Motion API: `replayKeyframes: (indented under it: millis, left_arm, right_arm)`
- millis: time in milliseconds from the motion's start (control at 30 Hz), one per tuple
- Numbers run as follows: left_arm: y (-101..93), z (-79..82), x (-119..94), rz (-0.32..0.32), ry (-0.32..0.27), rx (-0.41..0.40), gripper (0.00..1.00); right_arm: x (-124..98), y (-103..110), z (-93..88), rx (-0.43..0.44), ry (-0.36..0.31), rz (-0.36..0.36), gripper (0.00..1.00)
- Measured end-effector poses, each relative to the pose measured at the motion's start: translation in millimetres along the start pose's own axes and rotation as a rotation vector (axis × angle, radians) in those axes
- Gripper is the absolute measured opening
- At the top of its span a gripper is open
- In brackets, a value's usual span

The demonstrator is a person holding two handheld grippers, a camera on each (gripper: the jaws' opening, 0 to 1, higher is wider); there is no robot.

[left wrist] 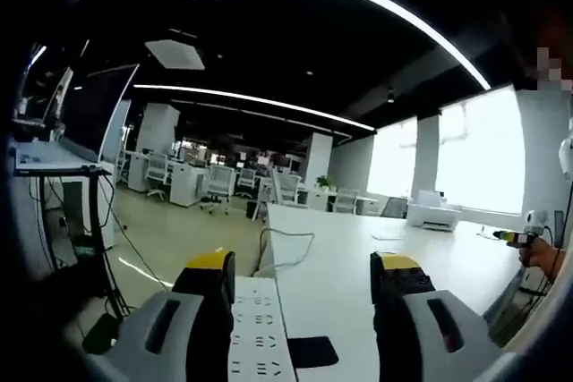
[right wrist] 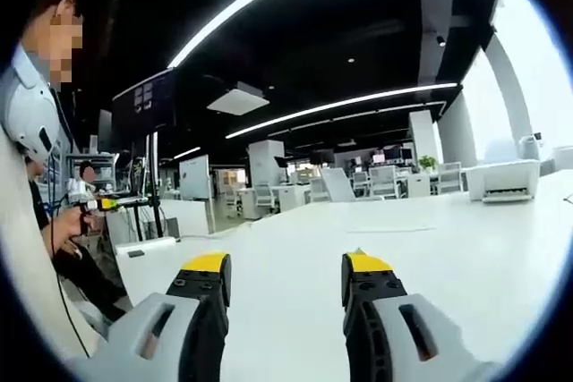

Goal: Pick up the power strip scattered on the table, fix it on the side mounting bracket of the table, and press the switch

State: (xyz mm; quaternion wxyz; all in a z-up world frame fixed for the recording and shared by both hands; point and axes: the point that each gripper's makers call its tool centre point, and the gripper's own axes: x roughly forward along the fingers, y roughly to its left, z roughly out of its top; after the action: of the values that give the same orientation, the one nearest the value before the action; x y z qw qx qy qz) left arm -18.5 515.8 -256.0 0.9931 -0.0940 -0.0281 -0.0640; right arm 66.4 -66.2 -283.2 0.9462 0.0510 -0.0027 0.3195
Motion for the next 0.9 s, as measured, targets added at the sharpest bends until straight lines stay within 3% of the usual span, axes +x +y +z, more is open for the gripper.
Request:
replayKeyframes:
  millis: [133,267,400,700,900]
  left_arm:
    - [4.4,-1.3,1,0.001,0.048,-0.028,0.66]
    - [10.8,-20.9,-1,0.021,0.188,-0.044,0.61]
    - [18.9,-38.2,-4,0.057,0.309,0.03,0.58]
    - [23.2,-46.1,-4,0.062,0.366,0.038,0.55]
    - [24.0,-53.9,-7,0.06,0.418,0.054,0.54]
  right_arm:
    - [6,6,3.6,-0.005,0.028,0.039,0.44]
    - [11,13,10.3,-0.039,0.065,0.083,0.43]
    - [17,18,17.9,-0.073,0.078,0.107,0.41]
    - [23,23,13.1,-0.036,0.087,0.133,0.37]
    - [28,32,14.2,-0.056,0.11,0.172,0.37]
